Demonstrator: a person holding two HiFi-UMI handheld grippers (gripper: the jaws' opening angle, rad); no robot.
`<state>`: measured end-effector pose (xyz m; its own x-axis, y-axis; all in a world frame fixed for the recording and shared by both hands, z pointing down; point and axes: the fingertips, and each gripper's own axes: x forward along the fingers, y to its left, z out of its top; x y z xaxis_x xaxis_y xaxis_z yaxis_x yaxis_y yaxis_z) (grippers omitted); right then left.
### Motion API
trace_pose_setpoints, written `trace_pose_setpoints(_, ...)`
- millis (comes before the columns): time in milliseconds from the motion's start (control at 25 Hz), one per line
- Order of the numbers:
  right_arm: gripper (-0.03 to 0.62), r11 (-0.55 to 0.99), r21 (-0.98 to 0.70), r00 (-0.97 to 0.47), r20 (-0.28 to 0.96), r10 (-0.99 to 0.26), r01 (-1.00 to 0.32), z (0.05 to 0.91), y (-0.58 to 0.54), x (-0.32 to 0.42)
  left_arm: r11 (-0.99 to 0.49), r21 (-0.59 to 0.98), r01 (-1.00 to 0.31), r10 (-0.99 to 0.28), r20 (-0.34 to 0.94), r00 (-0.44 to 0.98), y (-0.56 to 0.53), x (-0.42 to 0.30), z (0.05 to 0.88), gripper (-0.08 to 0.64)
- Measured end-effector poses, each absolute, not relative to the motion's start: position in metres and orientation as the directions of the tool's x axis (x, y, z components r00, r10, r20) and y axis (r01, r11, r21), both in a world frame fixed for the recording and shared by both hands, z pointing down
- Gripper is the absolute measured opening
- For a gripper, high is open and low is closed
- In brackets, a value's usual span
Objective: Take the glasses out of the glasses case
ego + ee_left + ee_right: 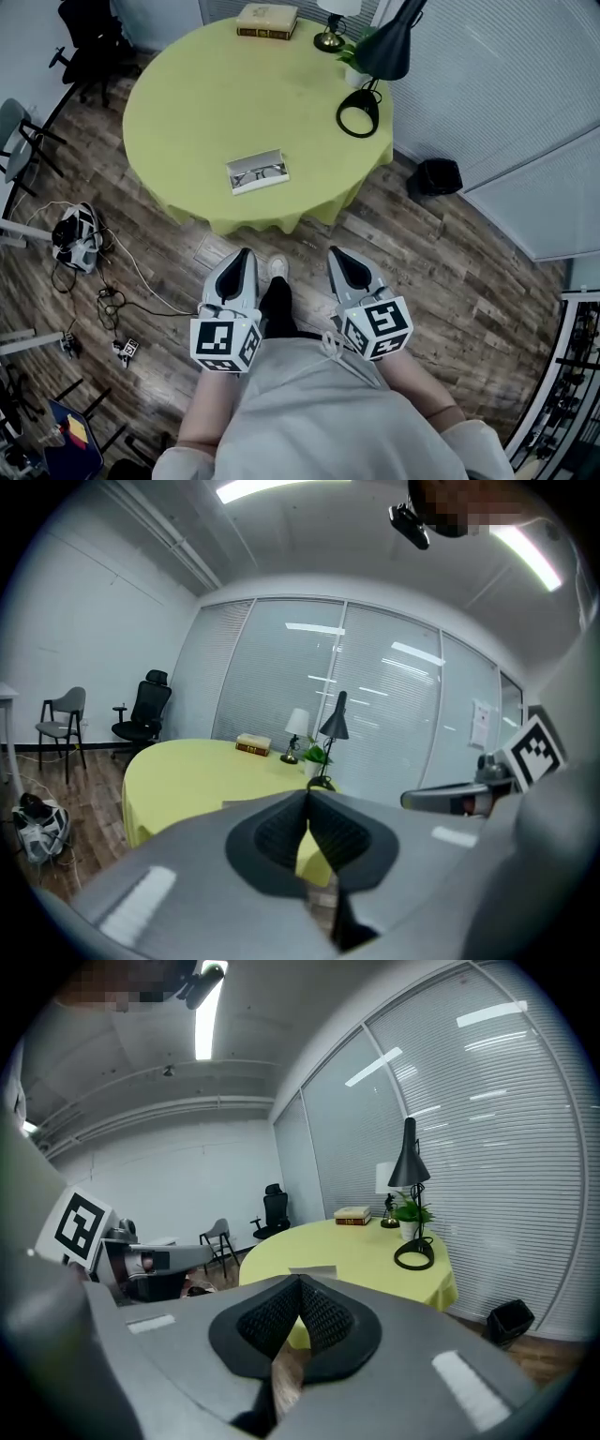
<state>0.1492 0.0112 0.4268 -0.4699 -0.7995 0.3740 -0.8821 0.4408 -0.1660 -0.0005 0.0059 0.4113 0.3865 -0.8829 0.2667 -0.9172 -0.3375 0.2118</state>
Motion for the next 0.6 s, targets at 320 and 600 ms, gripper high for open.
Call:
trace_pose_setpoints(320,0.0,0.446,-0.164,-0.473,0.407,-0.782,-0.88,0.442,-0.117,0.134,-0.425,0.16,-0.891,-0.829,0.327,0.454,-0.118,-0.001,0.434,0.006)
trace_pose_setpoints(600,0.0,0.466,-0.18,-0.492,0.463,-0.737,-0.867,0.472,-0.217,0.109,-0.425,0.158,-0.891,-0.81,0.374,0.452,-0.202,-0.023,0.47,0.006)
